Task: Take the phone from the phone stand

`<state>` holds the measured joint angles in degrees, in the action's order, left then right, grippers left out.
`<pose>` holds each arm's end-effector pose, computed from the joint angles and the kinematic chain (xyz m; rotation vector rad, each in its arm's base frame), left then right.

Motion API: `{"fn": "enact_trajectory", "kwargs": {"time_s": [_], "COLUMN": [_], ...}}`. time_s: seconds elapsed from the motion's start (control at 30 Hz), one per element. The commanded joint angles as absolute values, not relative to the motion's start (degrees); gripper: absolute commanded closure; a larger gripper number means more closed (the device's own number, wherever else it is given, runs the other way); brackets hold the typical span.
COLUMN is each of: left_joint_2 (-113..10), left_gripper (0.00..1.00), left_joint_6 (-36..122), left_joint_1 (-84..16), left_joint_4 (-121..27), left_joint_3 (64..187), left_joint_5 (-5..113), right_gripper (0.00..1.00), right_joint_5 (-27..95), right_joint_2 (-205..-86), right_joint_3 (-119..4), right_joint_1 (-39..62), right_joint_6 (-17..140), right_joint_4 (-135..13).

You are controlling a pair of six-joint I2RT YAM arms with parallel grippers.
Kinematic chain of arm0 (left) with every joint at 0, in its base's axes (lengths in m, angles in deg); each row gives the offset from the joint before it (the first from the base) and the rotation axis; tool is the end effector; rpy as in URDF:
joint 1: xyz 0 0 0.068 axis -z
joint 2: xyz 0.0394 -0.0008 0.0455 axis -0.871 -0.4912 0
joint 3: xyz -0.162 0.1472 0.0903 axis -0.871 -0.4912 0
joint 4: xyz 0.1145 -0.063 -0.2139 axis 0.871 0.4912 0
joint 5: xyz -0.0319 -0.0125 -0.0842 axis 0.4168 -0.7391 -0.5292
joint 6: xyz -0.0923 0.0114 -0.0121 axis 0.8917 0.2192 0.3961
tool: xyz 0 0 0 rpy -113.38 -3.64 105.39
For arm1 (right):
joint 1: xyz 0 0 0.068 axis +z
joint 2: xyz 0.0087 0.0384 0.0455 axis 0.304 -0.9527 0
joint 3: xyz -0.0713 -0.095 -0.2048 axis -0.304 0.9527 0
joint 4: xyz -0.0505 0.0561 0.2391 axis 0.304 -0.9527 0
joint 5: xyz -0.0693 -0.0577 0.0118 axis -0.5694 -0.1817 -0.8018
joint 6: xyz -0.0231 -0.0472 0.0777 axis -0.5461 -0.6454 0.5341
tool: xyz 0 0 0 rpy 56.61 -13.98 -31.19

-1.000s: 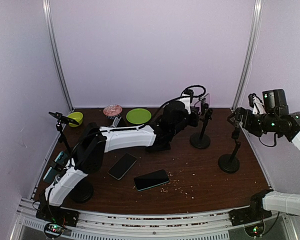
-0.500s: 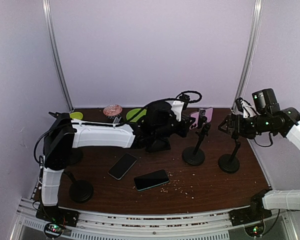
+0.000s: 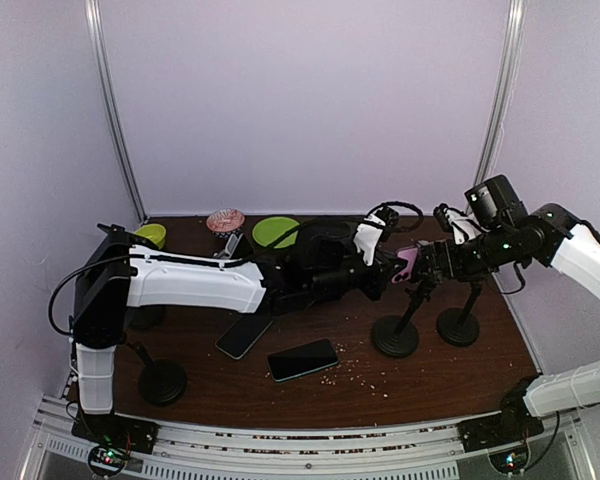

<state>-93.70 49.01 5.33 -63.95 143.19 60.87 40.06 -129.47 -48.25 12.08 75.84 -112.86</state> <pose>0.2085 -0.4711 0.2371 0.7700 1.6799 -1.0778 0.2105 0.1430 0.2644 -0.3018 2.5261 0.6574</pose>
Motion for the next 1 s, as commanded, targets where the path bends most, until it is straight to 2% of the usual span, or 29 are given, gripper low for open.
{"fn": "enact_trajectory", "kwargs": {"time_s": [0.0, 0.47, 0.53, 0.7, 0.87, 0.97], "left_joint_2": [-90.0, -90.0, -90.0, -90.0, -90.5, -91.1], "left_gripper": [1.00, 1.00, 1.00, 1.00, 1.00, 0.79], "left_joint_6": [46.9, 43.5, 43.9, 43.6, 40.4, 38.5], "left_joint_1": [6.4, 8.2, 8.2, 8.2, 8.2, 8.2], "left_joint_4": [-68.0, -61.5, -61.4, -59.7, -57.8, -56.8], "left_joint_3": [145.0, 147.6, 147.8, 148.7, 149.1, 149.2], "left_joint_5": [59.7, 57.6, 57.4, 57.3, 59.2, 60.0], "right_gripper": [0.28, 0.46, 0.50, 0.71, 0.80, 0.86], "right_joint_5": [37.4, 33.1, 33.2, 33.2, 34.4, 34.8], "right_joint_2": [-130.0, -130.9, -130.9, -131.3, -131.8, -131.1], "right_joint_3": [-49.9, -50.4, -50.5, -50.4, -51.4, -51.6], "right_joint_1": [14.0, 14.2, 14.3, 14.3, 14.3, 14.3], "right_joint_6": [76.1, 73.1, 72.5, 70.9, 69.8, 70.0], "right_joint_4": [-113.3, -110.8, -110.2, -109.7, -111.3, -112.2]}}
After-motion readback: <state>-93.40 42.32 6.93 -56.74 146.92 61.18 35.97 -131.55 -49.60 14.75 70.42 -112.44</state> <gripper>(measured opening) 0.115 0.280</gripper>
